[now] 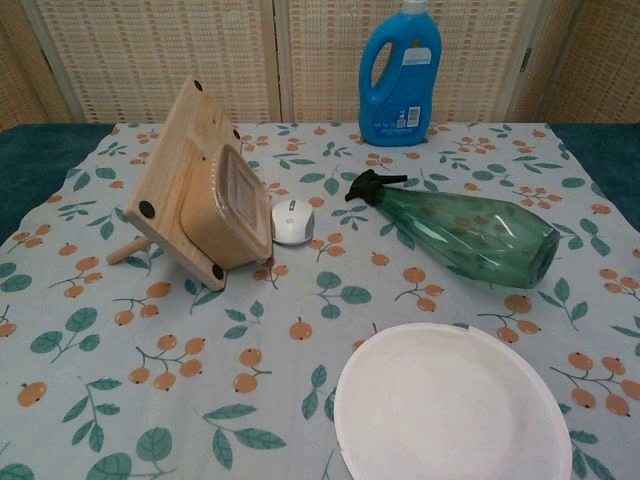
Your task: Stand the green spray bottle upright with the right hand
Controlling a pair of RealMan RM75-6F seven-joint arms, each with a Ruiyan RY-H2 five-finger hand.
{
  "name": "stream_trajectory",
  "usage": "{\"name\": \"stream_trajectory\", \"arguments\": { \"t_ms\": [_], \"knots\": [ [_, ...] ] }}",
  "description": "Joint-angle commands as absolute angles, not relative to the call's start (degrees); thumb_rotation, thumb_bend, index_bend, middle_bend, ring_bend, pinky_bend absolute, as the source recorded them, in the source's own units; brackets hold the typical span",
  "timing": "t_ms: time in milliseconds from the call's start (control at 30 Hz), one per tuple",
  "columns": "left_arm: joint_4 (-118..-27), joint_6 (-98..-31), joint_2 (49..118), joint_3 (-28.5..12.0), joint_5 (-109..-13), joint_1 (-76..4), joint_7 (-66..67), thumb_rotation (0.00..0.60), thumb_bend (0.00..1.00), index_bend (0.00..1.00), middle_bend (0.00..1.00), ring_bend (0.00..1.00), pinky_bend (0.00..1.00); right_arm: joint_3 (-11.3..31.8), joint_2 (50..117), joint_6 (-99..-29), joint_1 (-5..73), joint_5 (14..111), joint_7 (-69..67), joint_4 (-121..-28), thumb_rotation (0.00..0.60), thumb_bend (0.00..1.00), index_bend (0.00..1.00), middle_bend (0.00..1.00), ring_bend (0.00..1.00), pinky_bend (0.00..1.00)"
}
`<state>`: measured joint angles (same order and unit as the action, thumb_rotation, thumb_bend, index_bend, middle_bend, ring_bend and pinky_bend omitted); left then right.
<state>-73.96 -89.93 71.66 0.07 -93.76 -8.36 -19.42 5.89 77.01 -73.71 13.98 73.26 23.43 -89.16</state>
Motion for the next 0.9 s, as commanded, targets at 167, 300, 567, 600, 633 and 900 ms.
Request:
{"name": "stream_trajectory", "arguments": {
  "t_ms": [167,300,567,600,633,900],
  "knots": [
    [-74.0,-90.0,71.6,0.3,-94.0,-8.3,-19.1,0.6,0.29,0.0,0.0,0.0,0.0,5.5,78.0,-73.2,13.9,72.9,22.0,-87.5,0.6,0.0,0.0,0.04,0.0,0.0],
    [-74.1,-90.5,71.6,0.1,-93.9,-8.1,-19.4,0.6,0.28,0.0,0.0,0.0,0.0,5.5,78.2,-73.7,13.9,73.5,21.3,-88.0,0.6,0.0,0.0,0.04,0.0,0.0],
    [-74.2,-90.1,71.5,0.4,-94.2,-8.4,-19.2,0.6,0.28,0.0,0.0,0.0,0.0,8.3,78.6,-74.0,14.3,71.2,17.5,-91.6,0.6,0.0,0.06,0.11,0.0,0.1],
    [-74.1,-90.0,71.5,0.4,-94.3,-8.4,-19.1,0.6,0.28,0.0,0.0,0.0,0.0,9.1,78.7,-73.5,14.6,70.2,17.0,-92.6,0.6,0.0,0.08,0.13,0.0,0.13],
    [-74.1,-89.8,71.5,0.5,-94.3,-8.4,-19.0,0.6,0.29,0.0,0.0,0.0,0.0,10.4,78.7,-72.8,15.2,68.6,16.4,-94.3,0.6,0.0,0.09,0.14,0.0,0.15],
    [-74.0,-90.0,71.4,0.7,-94.4,-8.3,-19.1,0.6,0.28,0.0,0.0,0.0,0.0,21.3,77.9,-69.1,21.9,52.7,18.2,-109.2,0.6,0.0,0.17,0.19,0.01,0.16]
  ]
}}
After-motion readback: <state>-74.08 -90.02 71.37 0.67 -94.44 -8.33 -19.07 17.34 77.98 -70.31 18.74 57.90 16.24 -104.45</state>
